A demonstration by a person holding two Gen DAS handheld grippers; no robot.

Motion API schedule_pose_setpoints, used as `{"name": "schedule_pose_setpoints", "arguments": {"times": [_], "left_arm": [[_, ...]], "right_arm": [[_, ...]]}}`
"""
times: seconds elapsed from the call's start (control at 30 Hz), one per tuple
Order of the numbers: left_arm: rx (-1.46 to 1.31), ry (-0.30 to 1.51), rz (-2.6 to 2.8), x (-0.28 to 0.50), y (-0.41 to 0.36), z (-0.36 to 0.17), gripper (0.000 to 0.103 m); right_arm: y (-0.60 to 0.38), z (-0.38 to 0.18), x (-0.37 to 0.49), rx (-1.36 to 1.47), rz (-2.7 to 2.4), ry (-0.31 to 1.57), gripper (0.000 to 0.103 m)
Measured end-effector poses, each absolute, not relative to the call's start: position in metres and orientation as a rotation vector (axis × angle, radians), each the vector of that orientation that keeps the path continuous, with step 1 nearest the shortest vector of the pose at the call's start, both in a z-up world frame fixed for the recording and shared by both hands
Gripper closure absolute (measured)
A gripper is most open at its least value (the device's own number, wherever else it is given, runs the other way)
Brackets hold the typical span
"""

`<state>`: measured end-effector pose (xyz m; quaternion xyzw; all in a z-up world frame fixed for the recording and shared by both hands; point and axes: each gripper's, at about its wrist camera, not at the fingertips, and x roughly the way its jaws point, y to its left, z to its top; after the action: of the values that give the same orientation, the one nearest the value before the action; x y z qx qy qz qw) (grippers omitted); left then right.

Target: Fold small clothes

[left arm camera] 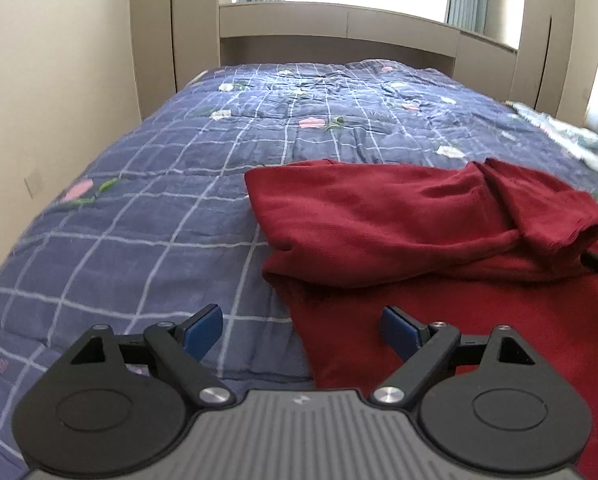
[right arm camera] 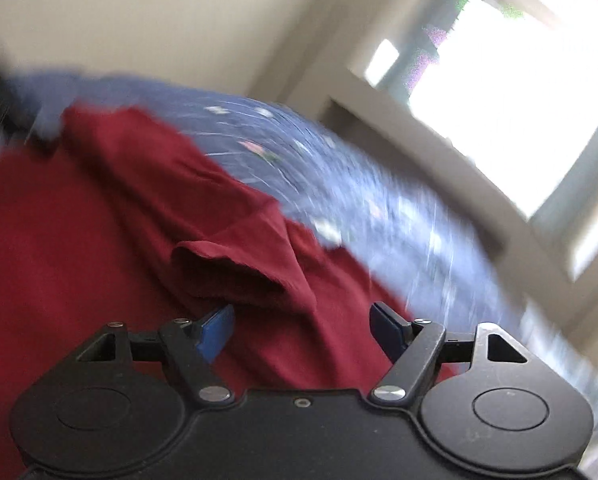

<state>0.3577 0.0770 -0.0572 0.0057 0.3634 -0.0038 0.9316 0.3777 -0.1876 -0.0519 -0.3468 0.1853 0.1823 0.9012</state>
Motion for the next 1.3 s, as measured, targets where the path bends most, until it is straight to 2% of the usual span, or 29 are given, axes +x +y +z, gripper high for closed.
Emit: {"name": "schedule_pose_setpoints", "arguments": {"times": [0.1,0.13,0.17,0.2,0.23,0.3,0.37,0.5,0.63,0.77,0.9,0.93,0.97,1.03,1.07,1.1,1.17,1.3], "left_arm": [[0.082,0.710,0.007,0.359,0.072,-0.058,0.016],[0.105,0.698,0.004,0.360,0.070,-0.058,0.018],[0.131,0.686,-0.001,0.360,0.067,-0.058,0.026],[0.162,0.673,-0.007,0.360,0.064,-0.057,0.036],[0.192,0.659,-0.015,0.361,0.062,-0.057,0.042],[0.237,0.639,-0.035,0.363,0.057,-0.056,0.072],[0.255,0.621,-0.036,0.364,0.055,-0.054,0.089],[0.181,0.580,-0.034,0.364,0.065,-0.043,0.096],[0.065,0.584,-0.025,0.367,0.088,-0.035,0.096],[0.077,0.612,-0.050,0.370,0.099,-0.043,0.096],[0.123,0.681,-0.071,0.367,0.095,-0.058,0.091],[0.117,0.705,-0.074,0.366,0.096,-0.061,0.091],[0.099,0.717,-0.078,0.364,0.098,-0.062,0.089],[0.046,0.735,-0.095,0.357,0.106,-0.061,0.070],[0.018,0.736,-0.094,0.352,0.111,-0.059,0.044],[-0.007,0.729,-0.092,0.348,0.116,-0.057,0.024],[-0.087,0.701,-0.104,0.338,0.128,-0.049,0.015],[-0.288,0.666,-0.089,0.349,0.153,-0.039,0.005]], "right_arm": [[-0.172,-0.059,0.382,-0.819,0.428,0.334,0.047],[-0.170,-0.059,0.384,-0.829,0.445,0.328,0.062],[-0.168,-0.058,0.386,-0.836,0.460,0.326,0.083],[-0.167,-0.056,0.388,-0.827,0.472,0.326,0.094],[-0.167,-0.052,0.392,-0.795,0.486,0.331,0.096],[-0.173,-0.033,0.401,-0.650,0.518,0.365,0.097],[-0.186,-0.006,0.416,-0.431,0.529,0.412,0.098],[-0.236,0.039,0.453,0.089,0.466,0.504,0.098],[-0.296,0.042,0.482,0.522,0.311,0.644,0.098],[-0.318,0.017,0.472,0.494,0.212,0.722,0.098],[-0.309,-0.025,0.455,0.391,0.183,0.793,0.097],[-0.306,-0.032,0.452,0.356,0.187,0.791,0.096],[-0.304,-0.039,0.451,0.324,0.186,0.784,0.090],[-0.301,-0.044,0.442,0.274,0.187,0.754,0.084],[-0.302,-0.043,0.437,0.256,0.194,0.736,0.076],[-0.304,-0.043,0.436,0.243,0.196,0.723,0.071],[-0.308,-0.040,0.429,0.231,0.210,0.703,0.058],[-0.313,-0.044,0.435,0.241,0.228,0.702,0.055]]}}
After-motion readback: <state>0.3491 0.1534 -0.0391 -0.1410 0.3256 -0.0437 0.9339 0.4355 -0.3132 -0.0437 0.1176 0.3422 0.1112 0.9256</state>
